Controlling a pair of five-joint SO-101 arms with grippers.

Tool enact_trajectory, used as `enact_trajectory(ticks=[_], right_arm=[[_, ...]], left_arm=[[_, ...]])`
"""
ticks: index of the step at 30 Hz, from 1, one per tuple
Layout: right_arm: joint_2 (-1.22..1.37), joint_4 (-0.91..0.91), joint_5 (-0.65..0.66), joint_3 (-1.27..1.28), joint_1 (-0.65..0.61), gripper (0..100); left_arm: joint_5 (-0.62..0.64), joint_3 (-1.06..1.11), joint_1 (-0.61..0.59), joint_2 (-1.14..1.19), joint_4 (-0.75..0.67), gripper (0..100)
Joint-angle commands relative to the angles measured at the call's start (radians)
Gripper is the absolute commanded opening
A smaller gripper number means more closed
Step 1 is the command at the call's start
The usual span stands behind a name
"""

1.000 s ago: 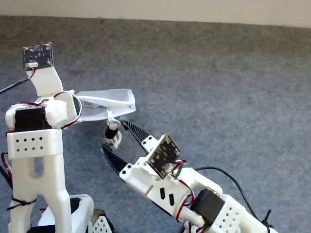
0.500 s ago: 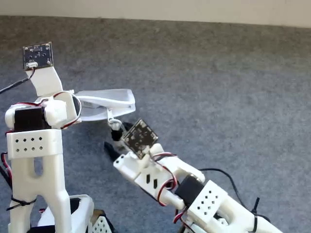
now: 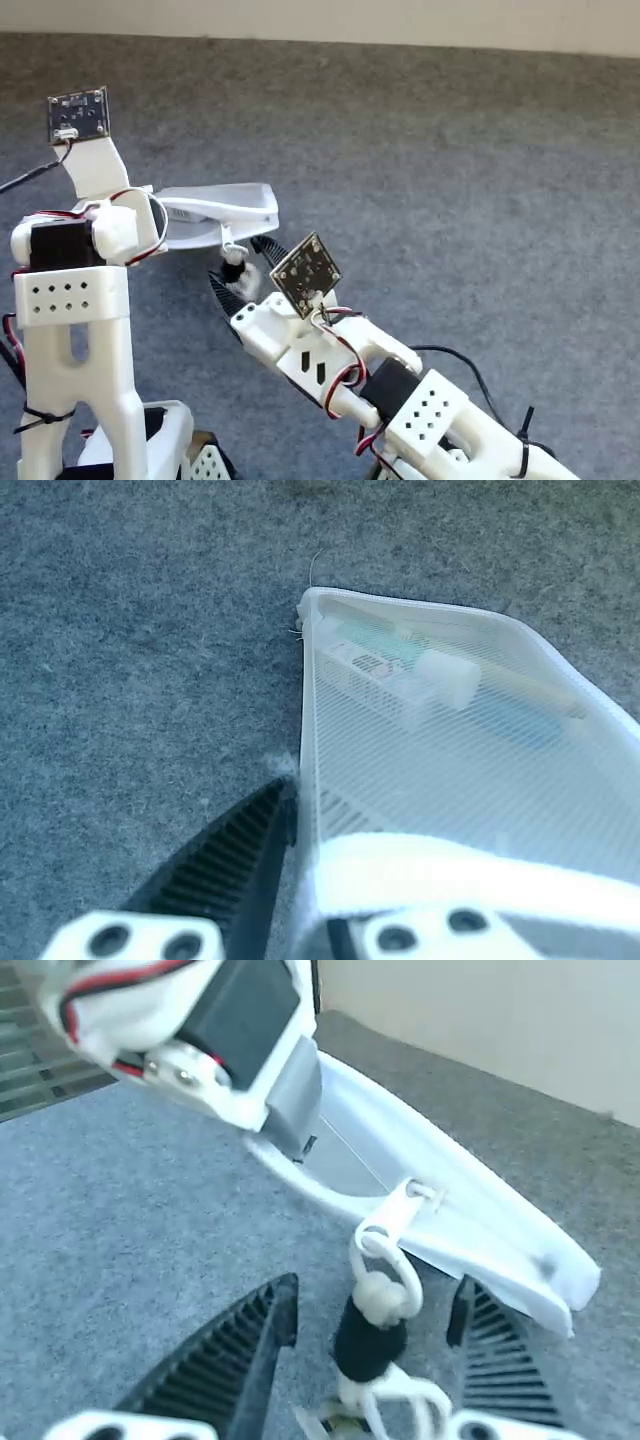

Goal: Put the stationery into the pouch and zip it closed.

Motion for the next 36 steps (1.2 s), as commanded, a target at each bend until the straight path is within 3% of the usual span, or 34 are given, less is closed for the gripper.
enact_trajectory(ticks=[1,5,11,22,26,36], right_arm=[[0.001,-0.028,-0.006,-0.019,0.013,23.1],[0.001,-0.028,-0.006,-0.018,0.013,22.1],[0.001,-0.028,-0.006,-0.019,0.013,8.7],[-0.001,-0.028,-0.005,-0.019,0.024,7.0],[-0.002,-0.028,-0.005,-0.019,0.053,0.5],[-0.001,-0.03,-0.006,-0.019,0.051,10.7]], left_arm=[[0.017,-0.012,-0.021,-0.024,-0.014,1],[0.017,-0.012,-0.021,-0.024,-0.012,1],[0.017,-0.012,-0.021,-0.024,-0.012,1],[0.017,-0.012,-0.021,-0.024,-0.011,1],[0.017,-0.012,-0.021,-0.024,-0.011,1],[0.017,-0.012,-0.019,-0.024,-0.011,1]])
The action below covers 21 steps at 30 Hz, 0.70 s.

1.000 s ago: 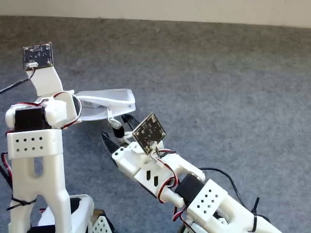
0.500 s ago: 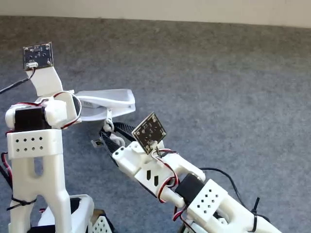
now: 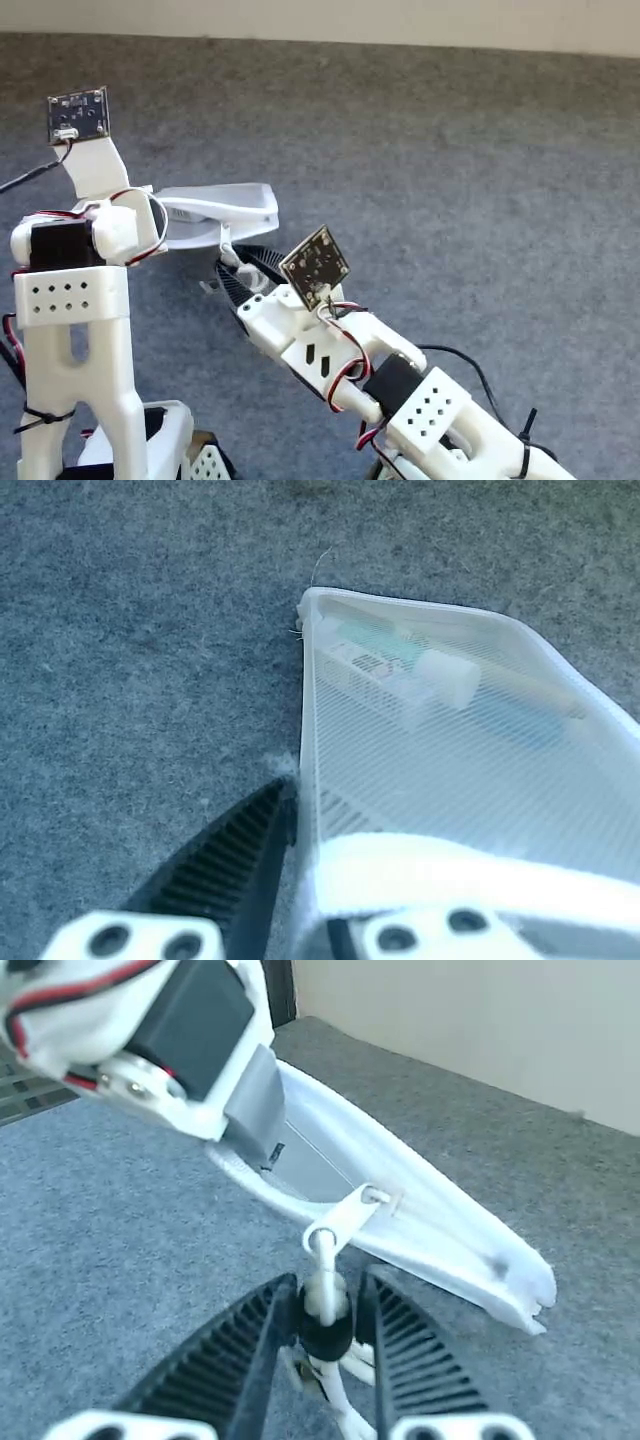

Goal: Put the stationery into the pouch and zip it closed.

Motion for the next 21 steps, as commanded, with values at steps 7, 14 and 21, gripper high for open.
enact_trajectory(ticks=[7,14,21], right_arm=[[0.004,-0.157,-0.005,0.002,0.01,10.5],[0.056,-0.157,-0.005,0.025,0.013,10.5],[0.077,-0.163,-0.003,0.025,0.013,1.9]], left_arm=[[0.017,-0.012,-0.018,-0.024,-0.011,1],[0.017,-0.012,-0.018,-0.024,-0.011,1],[0.015,-0.012,-0.018,-0.024,-0.011,1]])
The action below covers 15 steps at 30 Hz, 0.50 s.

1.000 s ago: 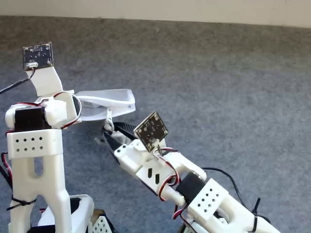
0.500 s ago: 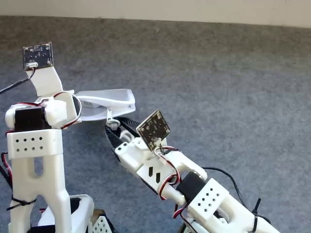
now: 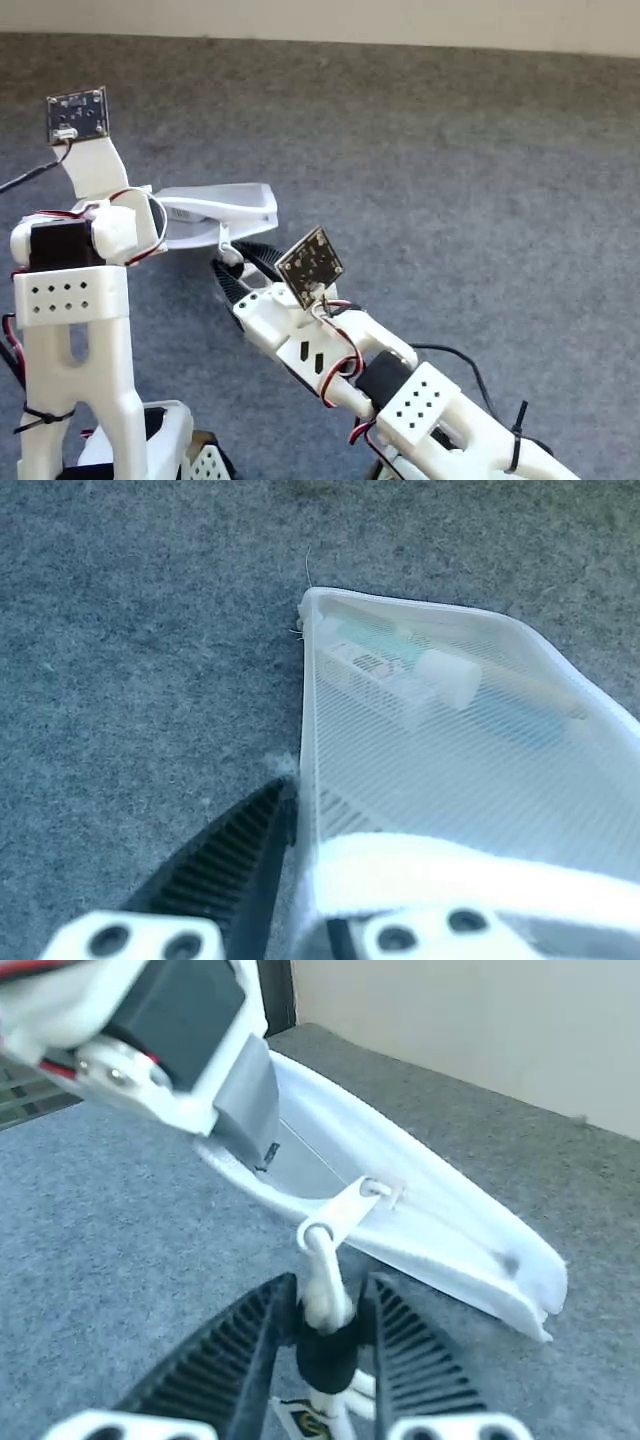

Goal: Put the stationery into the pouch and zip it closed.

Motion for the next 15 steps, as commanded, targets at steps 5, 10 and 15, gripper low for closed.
enact_trajectory(ticks=[5,10,15], right_arm=[[0.001,-0.027,-0.002,-0.01,0.013,0.4],[-0.059,0.013,0.072,-0.01,0.012,0.4],[-0.203,0.17,0.081,-0.008,0.008,0.4]], left_arm=[[0.015,-0.012,-0.019,-0.024,-0.011,1],[0.015,-0.012,-0.019,-0.024,-0.011,1],[0.011,-0.012,-0.019,-0.024,-0.017,1]])
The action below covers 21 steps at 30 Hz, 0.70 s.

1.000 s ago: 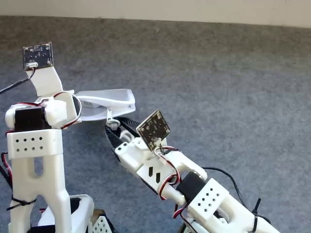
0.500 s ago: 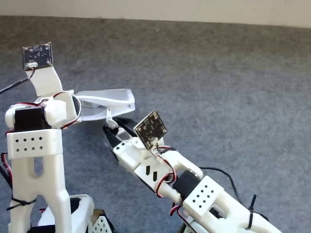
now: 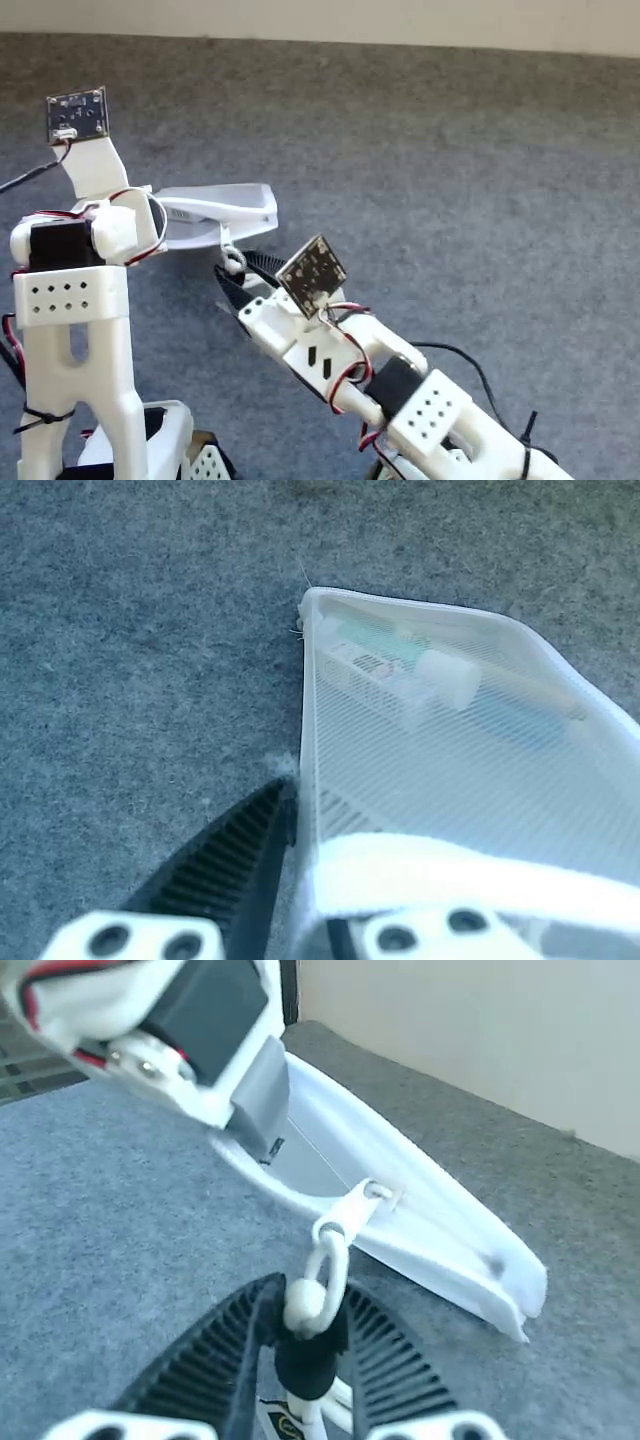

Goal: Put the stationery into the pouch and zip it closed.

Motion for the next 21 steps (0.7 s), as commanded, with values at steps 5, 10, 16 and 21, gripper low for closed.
enact_trajectory(ticks=[5,10,16,21], right_arm=[[-0.124,0.076,0.017,-0.004,0.002,0.4],[-0.128,0.226,0.109,-0.028,-0.051,0.4],[-0.128,0.495,0.184,-0.162,-0.124,0.4],[-0.13,0.656,0.259,-0.228,-0.168,0.4]], left_arm=[[0.011,-0.013,-0.021,-0.028,-0.017,8],[0.012,-0.025,-0.018,-0.028,-0.02,20],[-0.081,-0.105,-0.012,-0.03,-0.04,21],[-0.184,-0.197,0.07,-0.03,-0.031,21]])
